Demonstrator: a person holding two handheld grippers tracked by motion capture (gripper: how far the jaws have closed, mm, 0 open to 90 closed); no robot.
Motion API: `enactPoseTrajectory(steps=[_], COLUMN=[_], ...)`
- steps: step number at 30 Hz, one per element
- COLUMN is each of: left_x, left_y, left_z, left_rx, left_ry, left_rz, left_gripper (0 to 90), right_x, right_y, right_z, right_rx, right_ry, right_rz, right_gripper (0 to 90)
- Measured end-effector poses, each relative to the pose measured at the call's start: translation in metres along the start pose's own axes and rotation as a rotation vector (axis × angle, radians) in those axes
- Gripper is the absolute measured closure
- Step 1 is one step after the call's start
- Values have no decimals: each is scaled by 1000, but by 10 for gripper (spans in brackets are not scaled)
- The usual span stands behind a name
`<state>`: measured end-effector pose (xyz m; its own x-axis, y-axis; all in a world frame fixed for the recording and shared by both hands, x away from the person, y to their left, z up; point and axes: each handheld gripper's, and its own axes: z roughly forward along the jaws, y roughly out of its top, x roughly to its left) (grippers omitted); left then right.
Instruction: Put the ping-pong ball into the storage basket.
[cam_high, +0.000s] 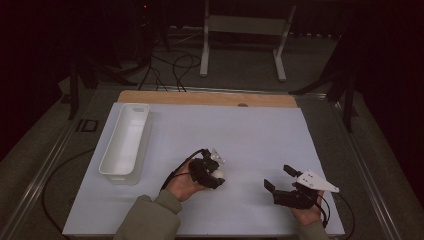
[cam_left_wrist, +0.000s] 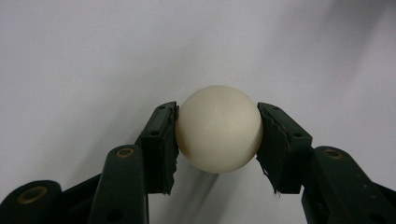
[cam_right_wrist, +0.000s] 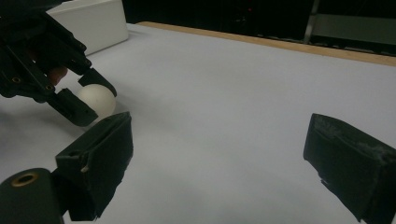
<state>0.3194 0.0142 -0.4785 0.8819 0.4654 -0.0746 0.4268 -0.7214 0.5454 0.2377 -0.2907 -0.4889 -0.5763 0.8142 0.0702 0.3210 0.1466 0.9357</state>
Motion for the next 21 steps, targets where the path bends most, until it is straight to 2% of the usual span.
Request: enactPoseTrajectory(steps=[21], left_x=[-1], left_y=[0], left_z=[-8], left_rx=[8], left_ry=[-10], left_rz=[-4], left_gripper=[512], right_x=[0], right_y=[0], right_z=[0], right_rx=[-2], right_ry=[0], right_rz=[6], right_gripper=[80])
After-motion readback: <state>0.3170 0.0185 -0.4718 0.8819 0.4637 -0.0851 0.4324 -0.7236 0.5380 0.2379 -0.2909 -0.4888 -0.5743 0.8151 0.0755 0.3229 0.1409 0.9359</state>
